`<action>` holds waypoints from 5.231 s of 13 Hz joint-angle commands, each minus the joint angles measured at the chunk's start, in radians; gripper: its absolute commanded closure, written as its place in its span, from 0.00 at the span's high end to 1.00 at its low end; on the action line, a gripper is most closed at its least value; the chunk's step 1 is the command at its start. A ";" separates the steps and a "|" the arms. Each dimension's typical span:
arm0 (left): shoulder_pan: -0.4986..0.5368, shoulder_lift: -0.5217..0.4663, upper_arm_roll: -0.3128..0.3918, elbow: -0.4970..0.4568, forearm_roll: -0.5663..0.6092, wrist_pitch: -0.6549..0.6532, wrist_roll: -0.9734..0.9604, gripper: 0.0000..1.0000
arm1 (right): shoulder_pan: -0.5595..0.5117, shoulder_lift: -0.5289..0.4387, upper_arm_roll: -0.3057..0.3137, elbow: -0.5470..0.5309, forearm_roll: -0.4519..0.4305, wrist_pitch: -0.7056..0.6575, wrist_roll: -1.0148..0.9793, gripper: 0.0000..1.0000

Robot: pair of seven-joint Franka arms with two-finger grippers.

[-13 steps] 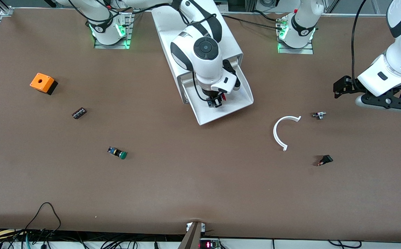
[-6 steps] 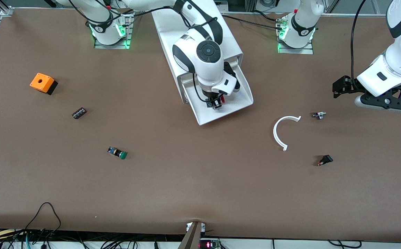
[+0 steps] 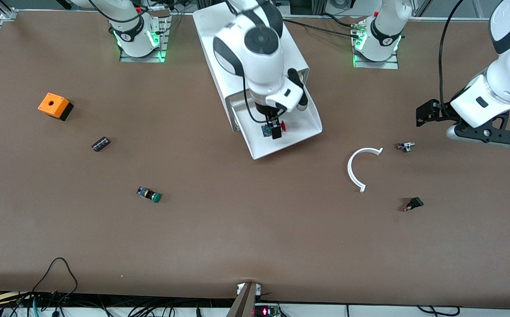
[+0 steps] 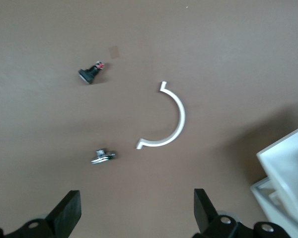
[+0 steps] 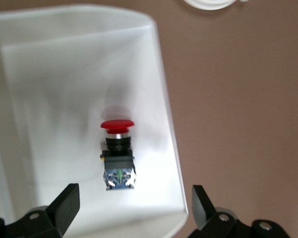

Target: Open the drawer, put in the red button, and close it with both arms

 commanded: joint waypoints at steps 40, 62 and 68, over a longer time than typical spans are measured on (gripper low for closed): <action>-0.424 0.474 -0.213 0.005 -0.118 0.297 -0.901 1.00 | -1.001 -0.464 0.116 -0.179 -0.139 -0.487 0.513 1.00; -0.349 0.411 -0.196 0.121 0.010 0.169 -0.746 1.00 | -1.015 -0.509 0.080 -0.220 -0.101 -0.513 0.502 1.00; -0.169 0.317 -0.198 0.176 0.121 0.080 -0.481 1.00 | -1.015 -0.598 0.074 -0.354 -0.099 -0.415 0.502 1.00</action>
